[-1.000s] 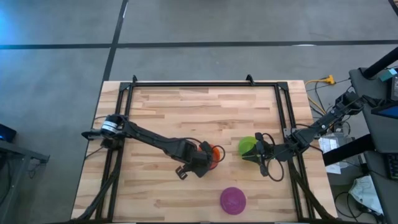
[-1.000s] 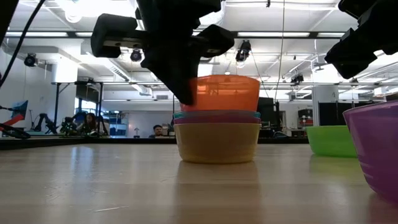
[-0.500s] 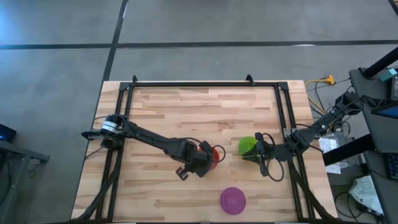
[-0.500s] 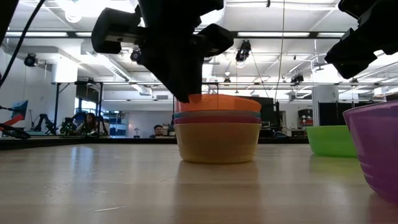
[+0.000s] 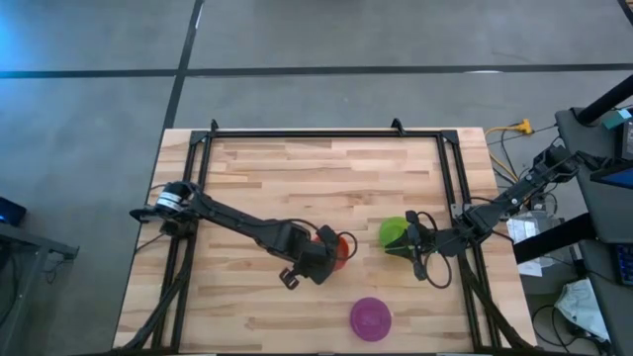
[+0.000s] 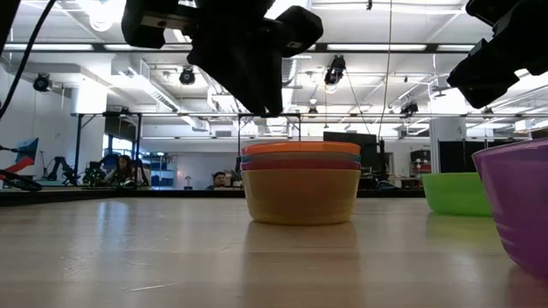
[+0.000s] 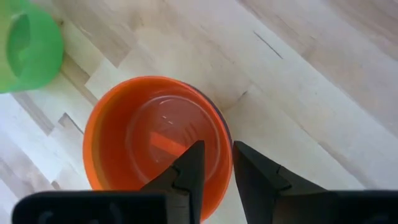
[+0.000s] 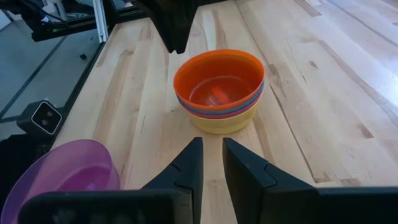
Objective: Nest bowls inside each other
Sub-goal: Stack the green bowl on the orange bowl
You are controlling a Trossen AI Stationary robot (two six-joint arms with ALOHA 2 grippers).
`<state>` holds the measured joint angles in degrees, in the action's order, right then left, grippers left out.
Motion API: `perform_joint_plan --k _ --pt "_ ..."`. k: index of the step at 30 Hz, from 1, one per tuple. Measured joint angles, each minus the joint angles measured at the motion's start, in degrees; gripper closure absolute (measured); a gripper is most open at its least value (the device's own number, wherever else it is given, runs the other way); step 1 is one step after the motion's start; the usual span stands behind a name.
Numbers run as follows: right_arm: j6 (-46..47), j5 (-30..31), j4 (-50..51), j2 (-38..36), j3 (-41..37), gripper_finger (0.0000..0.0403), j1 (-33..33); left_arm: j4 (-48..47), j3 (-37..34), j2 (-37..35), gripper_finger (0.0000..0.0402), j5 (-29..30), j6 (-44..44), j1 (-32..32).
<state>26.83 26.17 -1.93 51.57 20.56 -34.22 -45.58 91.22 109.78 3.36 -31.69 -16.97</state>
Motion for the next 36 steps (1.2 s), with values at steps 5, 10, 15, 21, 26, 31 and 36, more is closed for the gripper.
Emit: perform_joint_plan --k 5,10,15,21,26,31,36 --pt "0.00 0.00 0.00 0.00 0.00 0.0346 0.00 -0.29 -0.21 -0.02 0.0333 0.02 1.95 -0.06" --pt "0.02 0.00 -0.04 0.00 -0.40 0.0346 0.00 -4.29 -0.39 -1.27 0.0333 0.21 10.03 -0.64" --pt "0.17 1.84 1.92 0.02 -1.93 0.0346 0.09 -6.80 -3.88 -4.35 0.0334 2.05 21.41 -4.08" --pt "0.18 4.52 6.03 0.02 -0.48 0.0338 2.26 -2.86 -15.17 -11.43 0.0334 13.26 29.06 -10.16" --pt "2.76 2.53 20.79 0.04 4.75 0.0307 5.86 15.91 -30.84 -22.18 0.0334 22.11 33.14 -12.07" --pt "4.70 -4.83 28.20 0.04 9.12 0.0279 7.78 45.56 -46.31 -32.49 0.0334 26.41 32.16 -11.10" --pt "5.93 -9.55 29.08 1.36 10.62 0.0271 7.93 68.28 -56.51 -38.43 0.0334 31.36 31.50 -9.20"
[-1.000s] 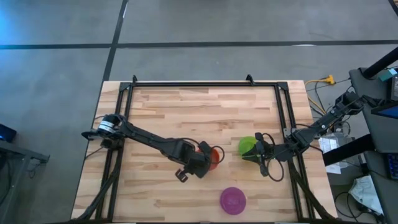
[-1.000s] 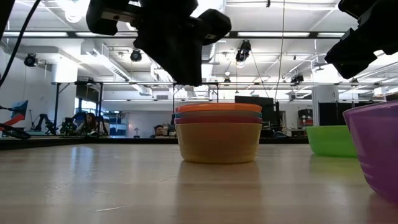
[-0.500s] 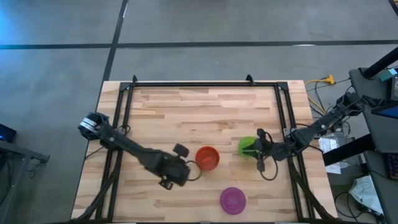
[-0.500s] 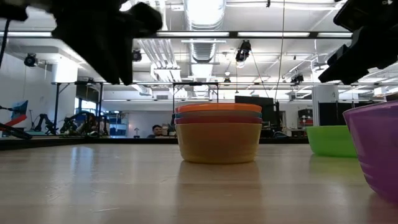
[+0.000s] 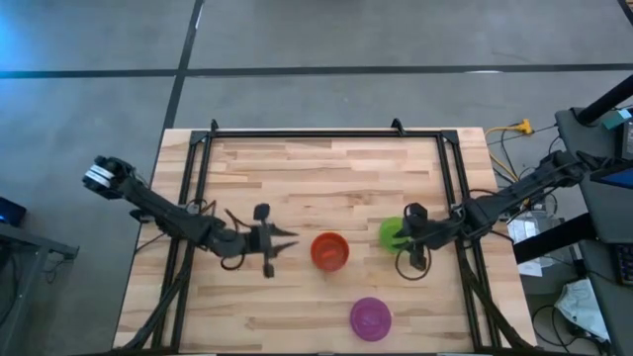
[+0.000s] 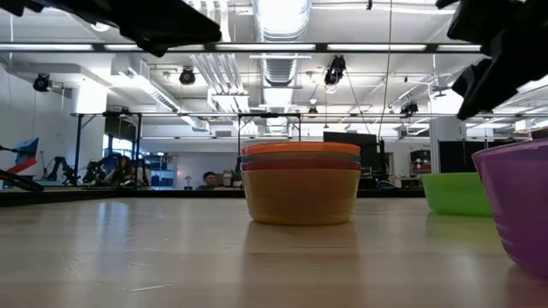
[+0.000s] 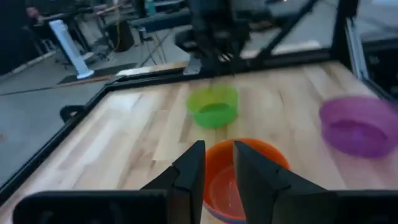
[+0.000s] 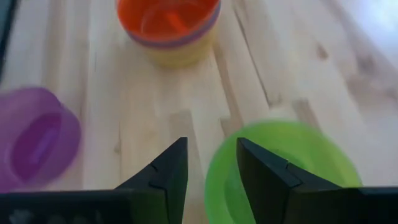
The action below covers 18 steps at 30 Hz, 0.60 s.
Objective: Nest bowls inside each other
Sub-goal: Stack the green bowl on the orange bowl
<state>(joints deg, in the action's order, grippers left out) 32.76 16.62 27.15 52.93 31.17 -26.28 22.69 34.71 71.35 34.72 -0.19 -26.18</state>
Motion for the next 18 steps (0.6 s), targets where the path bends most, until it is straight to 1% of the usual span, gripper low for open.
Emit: perform_joint_plan --k 4,6,8,11,15,18 --pt "1.01 -1.40 1.67 5.88 0.35 0.0271 0.07 0.59 -2.24 -3.98 0.0334 0.20 6.43 1.03" --pt "1.36 -2.56 2.11 10.11 0.76 0.0271 0.43 -1.30 -2.50 -5.14 0.0334 0.12 8.90 1.09" --pt "1.50 -3.32 2.36 14.68 2.00 0.0271 0.86 -3.66 -2.65 -5.97 0.0334 -1.37 9.37 0.96" --pt "1.48 -3.54 3.11 20.97 4.41 0.0270 1.54 -4.49 -2.85 -6.43 0.0334 -4.48 9.51 0.88" --pt "1.29 -4.39 3.70 27.98 7.83 0.0270 2.48 -4.26 -2.83 -5.80 0.0334 -5.32 10.39 0.94" --pt "1.26 -5.09 6.58 32.31 10.31 0.0270 2.92 -4.21 -2.83 -5.16 0.0334 -5.72 10.36 0.94"
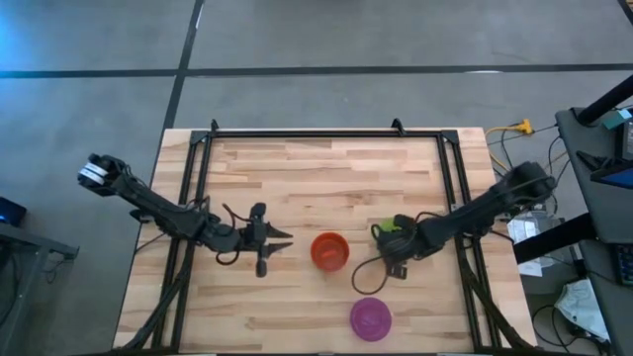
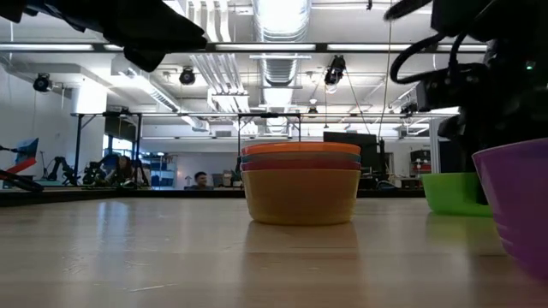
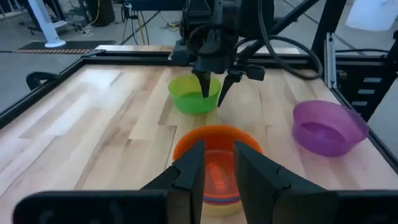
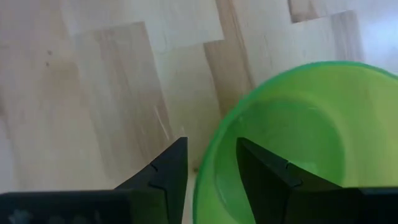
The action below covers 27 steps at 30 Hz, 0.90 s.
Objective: Nest bowls inside each other
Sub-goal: Stack the green bowl on the orange bowl
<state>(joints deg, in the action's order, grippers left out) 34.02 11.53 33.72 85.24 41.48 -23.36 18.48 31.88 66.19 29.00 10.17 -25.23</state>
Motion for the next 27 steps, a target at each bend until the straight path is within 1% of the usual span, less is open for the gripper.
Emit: perform_joint_plan --k 3,6,10,14,17,27 --pt "0.00 -0.47 2.35 3.02 2.23 0.0273 0.17 0.06 0.00 0.58 0.0334 -0.15 0.02 0.00" --pt "-0.17 -1.54 3.44 4.83 3.70 0.0288 0.16 0.00 0.01 0.97 0.0334 -0.41 0.04 0.00" --pt "-0.20 -3.01 4.88 5.46 4.97 0.0324 0.16 0.07 0.02 1.19 0.0334 -1.32 0.09 -0.02" --pt "-0.17 -3.12 7.33 4.80 6.40 0.0364 0.16 0.25 0.02 1.19 0.0334 -3.36 0.26 -0.04" --pt "-0.17 -3.10 8.87 4.06 7.81 0.0387 0.16 0.48 0.04 1.19 0.0334 -4.64 2.22 -0.06" --pt "-1.18 -2.95 16.49 3.81 16.41 0.0394 0.01 0.44 0.04 1.19 0.0333 -5.12 3.09 -0.22"
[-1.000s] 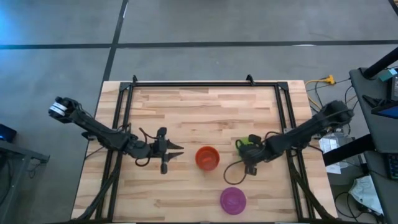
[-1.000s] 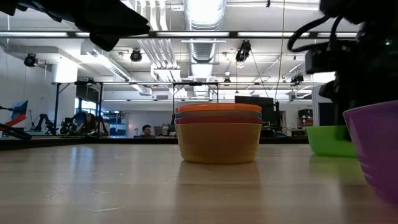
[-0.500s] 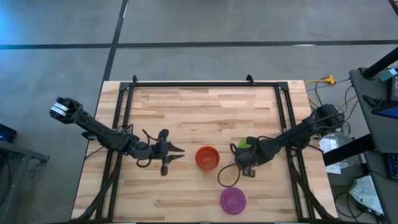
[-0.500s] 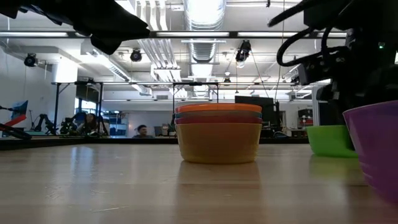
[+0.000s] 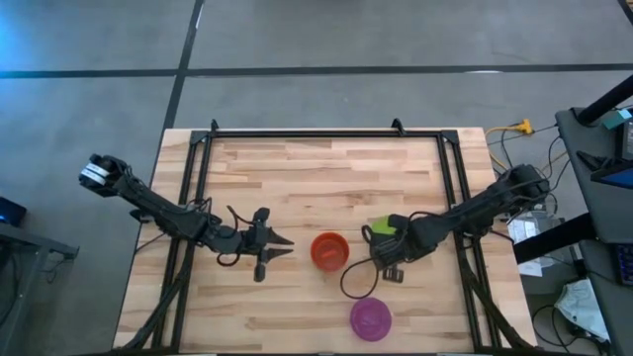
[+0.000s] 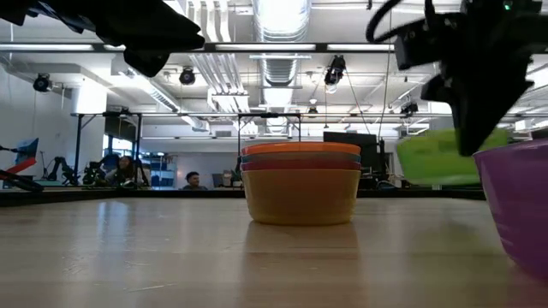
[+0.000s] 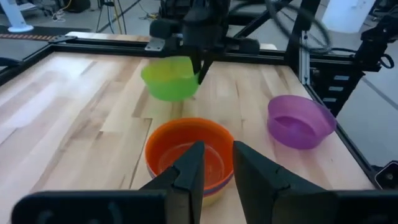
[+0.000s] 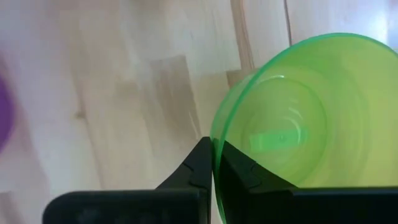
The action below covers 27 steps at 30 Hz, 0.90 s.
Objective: Nest bowls inside each other
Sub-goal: Stack the green bowl on the orange bowl
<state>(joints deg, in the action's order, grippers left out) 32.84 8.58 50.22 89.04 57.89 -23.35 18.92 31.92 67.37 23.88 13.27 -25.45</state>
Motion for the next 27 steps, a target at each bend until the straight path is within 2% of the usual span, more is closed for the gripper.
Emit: perform_joint_plan --k 6,12,14,20,27 --pt "-4.43 1.45 1.24 0.03 5.95 0.0394 -2.00 -0.31 0.00 0.00 0.0333 -2.93 0.11 -1.50" --pt "-13.14 12.00 -1.09 0.03 10.63 0.0394 -6.87 -0.50 0.00 0.00 0.0333 -2.93 0.10 -3.13" --pt "-17.59 13.48 -3.97 0.03 11.12 0.0394 -8.47 -0.52 0.00 0.00 0.0333 -2.91 0.10 -3.43" --pt "-32.54 13.55 -11.10 1.04 10.70 0.0394 -10.43 -1.89 0.00 0.00 0.0333 -2.45 2.85 -3.61" --pt "-39.98 13.55 -12.56 7.36 14.50 0.0394 -8.91 -13.66 -0.04 0.00 0.0333 3.72 12.16 -3.59"
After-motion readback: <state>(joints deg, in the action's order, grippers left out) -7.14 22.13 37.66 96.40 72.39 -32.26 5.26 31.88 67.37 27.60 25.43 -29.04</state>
